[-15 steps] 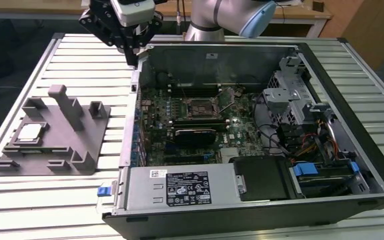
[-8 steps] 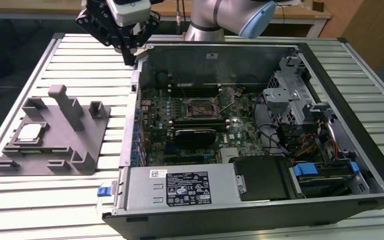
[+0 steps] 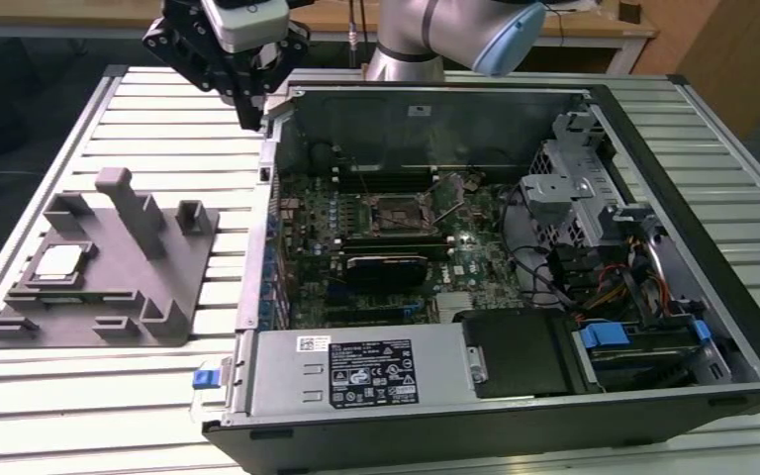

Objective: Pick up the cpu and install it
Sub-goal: 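Reach for the cpu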

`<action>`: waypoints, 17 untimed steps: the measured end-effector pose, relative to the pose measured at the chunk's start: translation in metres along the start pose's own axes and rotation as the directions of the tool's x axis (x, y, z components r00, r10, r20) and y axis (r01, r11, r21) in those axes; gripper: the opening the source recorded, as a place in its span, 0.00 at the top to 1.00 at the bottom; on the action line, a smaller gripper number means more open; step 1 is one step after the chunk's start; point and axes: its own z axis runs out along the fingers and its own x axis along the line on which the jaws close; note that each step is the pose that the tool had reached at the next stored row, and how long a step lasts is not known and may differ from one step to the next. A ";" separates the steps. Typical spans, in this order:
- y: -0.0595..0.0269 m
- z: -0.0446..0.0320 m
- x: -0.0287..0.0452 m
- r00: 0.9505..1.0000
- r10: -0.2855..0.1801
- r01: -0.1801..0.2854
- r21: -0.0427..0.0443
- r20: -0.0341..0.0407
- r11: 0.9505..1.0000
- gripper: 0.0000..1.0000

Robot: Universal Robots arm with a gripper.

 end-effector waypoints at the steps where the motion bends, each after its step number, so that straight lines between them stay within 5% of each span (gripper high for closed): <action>1: 0.0000 0.0000 0.0005 1.000 0.000 0.000 0.000 0.000 1.000 0.89; 17: -0.0009 -0.0003 0.0107 1.000 0.000 0.000 0.000 0.000 1.000 0.89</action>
